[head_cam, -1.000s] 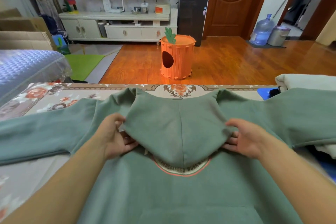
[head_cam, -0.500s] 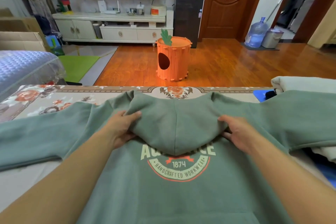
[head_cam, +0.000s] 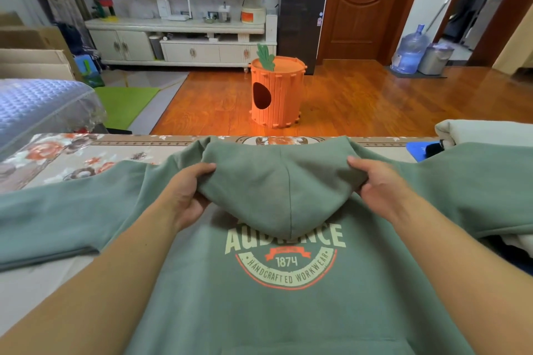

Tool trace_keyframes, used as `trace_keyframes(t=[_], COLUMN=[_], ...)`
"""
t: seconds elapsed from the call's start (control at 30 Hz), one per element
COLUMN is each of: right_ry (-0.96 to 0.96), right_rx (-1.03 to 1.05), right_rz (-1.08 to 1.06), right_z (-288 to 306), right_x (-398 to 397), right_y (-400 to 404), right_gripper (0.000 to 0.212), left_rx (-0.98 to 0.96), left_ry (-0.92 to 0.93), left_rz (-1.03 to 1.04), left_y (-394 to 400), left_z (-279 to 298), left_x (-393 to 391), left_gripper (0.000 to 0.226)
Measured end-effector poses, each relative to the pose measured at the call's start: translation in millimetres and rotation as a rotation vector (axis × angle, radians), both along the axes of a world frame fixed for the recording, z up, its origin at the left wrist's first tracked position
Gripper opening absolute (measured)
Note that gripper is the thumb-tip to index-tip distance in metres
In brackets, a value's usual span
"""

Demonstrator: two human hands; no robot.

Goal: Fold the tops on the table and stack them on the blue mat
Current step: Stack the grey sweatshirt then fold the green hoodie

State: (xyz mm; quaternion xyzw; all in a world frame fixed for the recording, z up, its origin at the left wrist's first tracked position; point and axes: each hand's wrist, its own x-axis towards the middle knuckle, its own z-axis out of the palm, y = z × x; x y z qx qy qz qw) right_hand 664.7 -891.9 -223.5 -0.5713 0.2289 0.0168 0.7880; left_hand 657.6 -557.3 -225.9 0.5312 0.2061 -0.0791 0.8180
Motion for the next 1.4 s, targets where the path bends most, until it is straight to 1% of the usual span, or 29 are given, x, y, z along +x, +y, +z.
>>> trace_keyframes(t=[0.07,0.13,0.2,0.23,0.27,0.3,0.33,0.4,0.43,0.47,0.5,0.53,0.57,0.6,0.63,0.67,0.7,0.73,0.8,0.83,0.87,0.93,1.0,1.03,1.1,1.17,1.2,1.33,1.4], right_ry=[0.098,0.19,0.192,0.186,0.189,0.199,0.209,0.237,0.238,0.219,0.175,0.086,-0.054,-0.231,-0.385,-0.47,-0.452,-0.335,-0.025,0.056,0.074,-0.023,-0.178,-0.216,-0.163,-0.068,-0.039,0.092,0.077], right_rx=[-0.069,-0.15,-0.17,-0.171,-0.18,-0.207,-0.267,-0.426,-0.523,-0.672,-0.875,-1.122,-1.391,-1.61,-1.734,-1.791,-1.799,-1.786,-1.711,-1.701,-1.714,-1.743,-1.753,-1.748,-1.736,-1.716,-1.715,-1.648,-1.639], right_rz=[0.001,0.003,-0.008,-0.015,-0.021,-0.045,-0.076,-0.118,-0.108,-0.081,-0.046,-0.019,-0.005,0.008,0.058,0.153,0.308,0.479,0.754,0.821,0.835,0.714,0.502,0.461,0.526,0.585,0.597,0.734,0.631], right_z=[-15.9,-24.0,-22.5,-19.4,-19.0,-19.6,-20.8,-22.8,-22.9,-25.5,-27.3,-29.4,-30.1,-31.4,-32.2,-34.7,-36.3,-39.5,-44.9,-40.9,-34.9,-19.9,-15.8,-19.0,-35.1,-55.5,-60.4,-41.6,-29.9], right_x=[-5.5,-6.5,2.3,7.6,14.2,19.9,24.6,23.6,18.2,13.0,6.1,0.5,-5.8,-10.4,-11.9,-10.6,-9.4,-9.5,-12.2,-11.0,-7.6,2.2,12.9,16.2,18.1,17.0,18.3,40.3,53.4], right_y=[-1.2,-1.7,0.9,3.1,3.0,3.2,2.8,5.8,10.0,13.1,14.9,16.8,20.9,26.6,33.5,38.5,42.7,44.9,42.6,41.7,44.6,57.3,68.6,69.9,64.7,54.9,51.3,49.5,50.0], right_gripper=[0.034,0.025,0.011,0.021,0.039,0.051,0.054,0.046,0.047,0.052,0.057,0.061,0.064,0.067,0.068,0.066,0.063,0.061,0.066,0.068,0.069,0.064,0.062,0.063,0.067,0.072,0.074,0.079,0.071], left_rx=[0.134,0.219,0.222,0.25,0.286,0.346,0.426,0.712,0.947,1.18,1.387,1.528,1.598,1.628,1.651,1.704,1.741,1.752,1.713,1.677,1.644,1.593,1.719,1.809,1.905,1.842,1.801,1.8,1.81], left_ry=[0.048,0.093,0.094,0.089,0.083,0.073,0.064,0.04,0.033,-0.014,-0.163,-0.388,-0.616,-0.778,-0.84,-0.805,-0.721,-0.631,-0.536,-0.518,-0.512,-0.533,-0.67,-0.714,-0.567,-0.33,-0.271,-0.257,-0.25], left_rz=[0.005,0.046,0.095,0.107,0.103,0.105,0.114,0.146,0.143,0.123,0.103,0.045,-0.083,-0.256,-0.489,-0.724,-0.917,-1.037,-1.162,-1.196,-1.2,-1.017,-0.675,-0.567,-0.561,-0.593,-0.583,-0.57,-0.55], left_y=[3.2,3.3,-3.3,-8.3,-10.6,-10.4,-8.7,-5.0,-6.3,-11.9,-21.3,-31.6,-45.5,-58.5,-69.5,-77.8,-82.4,-82.4,-76.6,-75.6,-76.2,-81.0,-83.0,-79.7,-61.7,-42.7,-37.3,-38.9,-39.8], left_z=[-10.4,-16.1,-13.8,-10.2,-10.2,-12.6,-15.4,-23.5,-25.0,-25.1,-26.2,-30.1,-32.6,-36.4,-41.4,-44.2,-45.2,-44.8,-37.7,-27.4,-14.7,4.4,4.2,-3.1,-26.3,-51.2,-58.8,-61.3,-61.8], left_x=[0.3,6.0,13.4,15.6,20.1,25.4,29.0,31.2,26.2,17.1,6.9,-2.6,-14.6,-26.7,-37.4,-49.3,-58.8,-66.6,-69.0,-66.1,-61.2,-40.0,-11.1,2.6,22.8,29.7,31.2,35.0,35.3], left_gripper=[0.031,0.045,0.033,0.023,0.02,0.022,0.025,0.036,0.042,0.048,0.052,0.055,0.059,0.065,0.072,0.079,0.083,0.083,0.079,0.078,0.078,0.065,0.049,0.05,0.06,0.069,0.072,0.076,0.076])
